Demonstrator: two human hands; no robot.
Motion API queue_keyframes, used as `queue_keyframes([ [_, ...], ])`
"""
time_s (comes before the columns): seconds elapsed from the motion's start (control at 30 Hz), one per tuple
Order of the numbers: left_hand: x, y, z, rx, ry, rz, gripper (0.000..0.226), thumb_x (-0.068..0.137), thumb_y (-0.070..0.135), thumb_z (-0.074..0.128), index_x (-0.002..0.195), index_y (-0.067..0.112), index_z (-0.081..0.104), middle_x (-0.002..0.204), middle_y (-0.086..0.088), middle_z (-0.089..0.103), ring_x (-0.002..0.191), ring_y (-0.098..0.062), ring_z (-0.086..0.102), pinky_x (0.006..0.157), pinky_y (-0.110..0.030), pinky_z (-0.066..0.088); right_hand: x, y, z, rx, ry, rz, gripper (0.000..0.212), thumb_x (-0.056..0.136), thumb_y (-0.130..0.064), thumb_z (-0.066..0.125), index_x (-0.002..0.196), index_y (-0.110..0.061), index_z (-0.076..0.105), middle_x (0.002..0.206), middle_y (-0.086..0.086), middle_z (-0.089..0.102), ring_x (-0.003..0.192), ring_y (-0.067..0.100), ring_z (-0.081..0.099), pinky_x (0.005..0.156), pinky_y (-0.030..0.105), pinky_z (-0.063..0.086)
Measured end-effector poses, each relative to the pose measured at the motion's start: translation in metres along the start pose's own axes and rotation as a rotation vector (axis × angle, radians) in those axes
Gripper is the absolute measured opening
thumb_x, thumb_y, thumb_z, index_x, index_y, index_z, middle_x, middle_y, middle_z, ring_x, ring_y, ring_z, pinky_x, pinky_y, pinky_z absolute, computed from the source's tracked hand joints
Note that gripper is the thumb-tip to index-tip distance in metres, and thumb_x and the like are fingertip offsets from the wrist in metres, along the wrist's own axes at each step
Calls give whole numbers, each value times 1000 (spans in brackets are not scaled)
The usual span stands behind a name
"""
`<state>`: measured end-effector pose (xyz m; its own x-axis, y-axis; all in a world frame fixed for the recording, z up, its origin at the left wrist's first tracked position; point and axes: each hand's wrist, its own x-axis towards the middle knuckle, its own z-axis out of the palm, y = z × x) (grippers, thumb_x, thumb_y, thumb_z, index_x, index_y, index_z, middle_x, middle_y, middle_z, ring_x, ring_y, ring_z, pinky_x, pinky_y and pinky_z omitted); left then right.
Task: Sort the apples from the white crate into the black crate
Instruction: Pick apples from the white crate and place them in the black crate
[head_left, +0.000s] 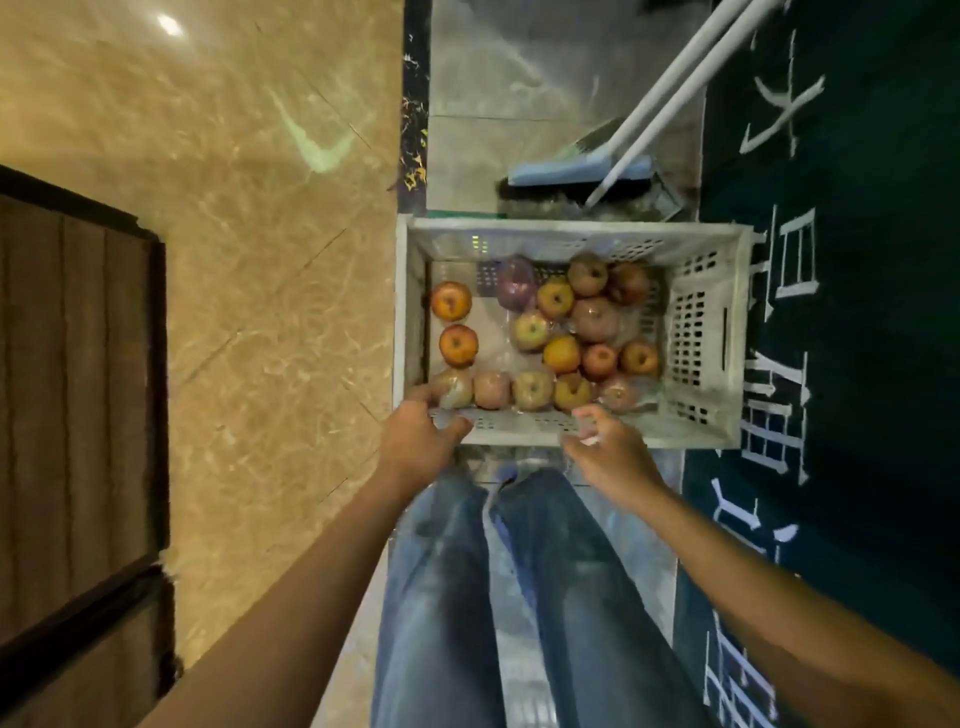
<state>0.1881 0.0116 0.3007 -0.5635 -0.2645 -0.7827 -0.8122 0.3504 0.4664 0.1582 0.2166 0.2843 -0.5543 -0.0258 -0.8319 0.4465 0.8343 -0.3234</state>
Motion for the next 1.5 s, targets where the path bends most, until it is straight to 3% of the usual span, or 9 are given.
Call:
queue_keyframes([
  [0.27, 189, -71, 72, 210, -29, -22, 43, 84, 29, 63, 120, 7, 54, 120, -16, 59, 107, -32, 56, 88, -38, 48, 210, 3, 80, -329, -98, -211, 58, 82, -36, 66, 132, -14, 47, 129, 12, 55, 115, 31, 53, 84, 34, 45],
  [0.4, 253, -114, 103, 268, -71, -22, 44, 90, 24, 58, 131, 10, 48, 129, -14, 54, 109, -23, 51, 83, -26, 38, 275, 13, 127, -369, -201, -400, 26, 81, -41, 61, 99, -23, 57, 96, 2, 63, 86, 21, 61, 71, 34, 44],
  [0.6, 290, -152, 128, 360, -183, -29, 36, 89, 20, 62, 116, -2, 55, 100, -10, 61, 93, -22, 58, 73, -12, 38, 314, 30, 173, -707, -89, -627, 33, 91, -37, 45, 114, -15, 58, 122, 8, 58, 113, 28, 52, 97, 37, 35],
  [0.7, 303, -170, 138, 349, -193, -57, 62, 80, 27, 72, 131, 8, 43, 128, -12, 51, 119, -29, 48, 95, -30, 37, 331, 37, 197, -891, -121, -651, 41, 91, -38, 37, 114, -14, 61, 124, 13, 58, 121, 34, 47, 108, 49, 27],
  [0.8, 314, -178, 147, 319, -188, -150, 98, 66, 31, 83, 144, 20, 24, 139, -12, 40, 125, -32, 43, 101, -40, 37, 335, 34, 205, -1049, -231, -521, 45, 86, -35, 54, 125, -14, 46, 127, 15, 53, 119, 34, 48, 103, 46, 29],
  [1.0, 322, -190, 159, 350, -80, -103, 103, 61, 36, 84, 144, 22, 25, 132, -12, 46, 121, -30, 47, 98, -41, 40, 349, 27, 202, -1077, -324, -420, 81, 68, -44, 77, 132, -17, 35, 123, 12, 54, 109, 31, 56, 87, 39, 42],
  [1.27, 316, -180, 141, -32, -27, -225, 61, 79, 29, 72, 129, 18, 40, 108, 1, 45, 99, -14, 43, 85, -31, 39, 344, 42, 184, -671, -165, -455, 90, 59, -44, 81, 133, -20, 36, 126, 11, 51, 109, 32, 53, 80, 37, 43],
  [1.4, 296, -161, 123, -210, -107, -246, 67, 70, 23, 80, 121, 20, 38, 121, -5, 47, 110, -20, 50, 89, -38, 50, 324, 41, 155, -345, -74, -371, 89, 55, -40, 83, 130, -20, 39, 127, 5, 51, 107, 26, 54, 82, 38, 47],
  [1.5, 277, -139, 112, -464, -145, -285, 49, 78, 5, 71, 113, 16, 38, 118, -13, 49, 98, -24, 58, 59, -24, 55, 300, 37, 132, 59, -4, -229, 82, 57, -32, 85, 125, -19, 41, 112, -1, 52, 94, 12, 54, 73, 25, 49],
])
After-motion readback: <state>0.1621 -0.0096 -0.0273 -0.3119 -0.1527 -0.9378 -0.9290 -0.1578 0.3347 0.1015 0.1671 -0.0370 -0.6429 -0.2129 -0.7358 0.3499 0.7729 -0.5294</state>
